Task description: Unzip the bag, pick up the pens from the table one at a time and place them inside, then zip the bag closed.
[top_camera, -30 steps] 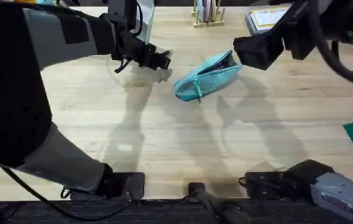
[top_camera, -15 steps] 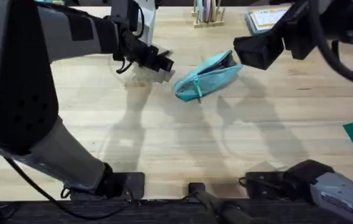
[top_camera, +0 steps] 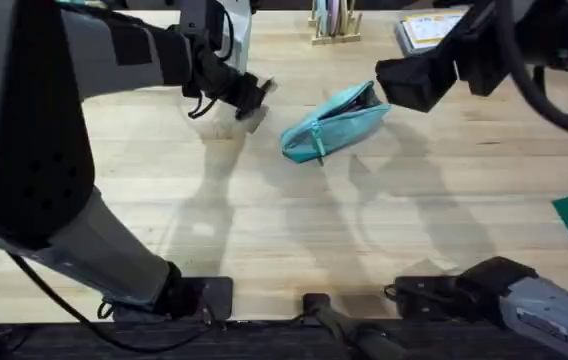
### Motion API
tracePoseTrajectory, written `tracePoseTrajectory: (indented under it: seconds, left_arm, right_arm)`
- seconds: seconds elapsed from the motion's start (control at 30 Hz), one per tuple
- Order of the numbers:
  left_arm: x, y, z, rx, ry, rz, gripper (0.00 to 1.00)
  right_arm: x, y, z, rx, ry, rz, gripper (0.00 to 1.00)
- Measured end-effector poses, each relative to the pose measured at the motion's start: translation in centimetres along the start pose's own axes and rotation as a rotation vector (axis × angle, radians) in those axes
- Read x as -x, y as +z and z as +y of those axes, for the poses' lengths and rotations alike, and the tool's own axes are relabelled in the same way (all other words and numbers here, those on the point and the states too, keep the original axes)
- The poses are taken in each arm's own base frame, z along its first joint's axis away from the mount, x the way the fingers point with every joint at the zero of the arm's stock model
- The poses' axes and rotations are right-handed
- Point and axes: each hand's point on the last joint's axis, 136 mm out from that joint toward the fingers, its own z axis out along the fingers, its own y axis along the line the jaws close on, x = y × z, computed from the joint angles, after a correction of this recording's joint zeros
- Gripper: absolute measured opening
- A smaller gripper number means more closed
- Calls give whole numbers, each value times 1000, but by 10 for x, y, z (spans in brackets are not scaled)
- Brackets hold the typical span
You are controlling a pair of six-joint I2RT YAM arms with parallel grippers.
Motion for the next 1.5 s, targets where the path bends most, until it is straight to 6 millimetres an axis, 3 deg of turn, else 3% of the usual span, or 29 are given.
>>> tracePoseTrajectory:
  seconds: [0.57,0.83,1.0,1.23,1.47,1.5]
  left_arm:
    - [7,2,0,-1,6,-20,41]
    - [26,-2,8,25,15,-52,43]
    - [45,-22,2,35,39,-109,43]
    - [90,-77,-44,16,144,-259,43]
    - [112,-121,-113,-62,268,-363,42]
    - [115,-130,-142,-104,312,-386,42]
  right_arm:
    - [1,0,0,-1,0,-3,998]
    - [2,0,-1,-4,-1,-9,998]
    - [11,0,-5,-21,-6,-45,998]
    - [18,-11,-7,-40,-12,-85,998]
    - [18,-37,-4,-56,-16,-117,999]
    - [11,-53,2,-53,-16,-112,998]
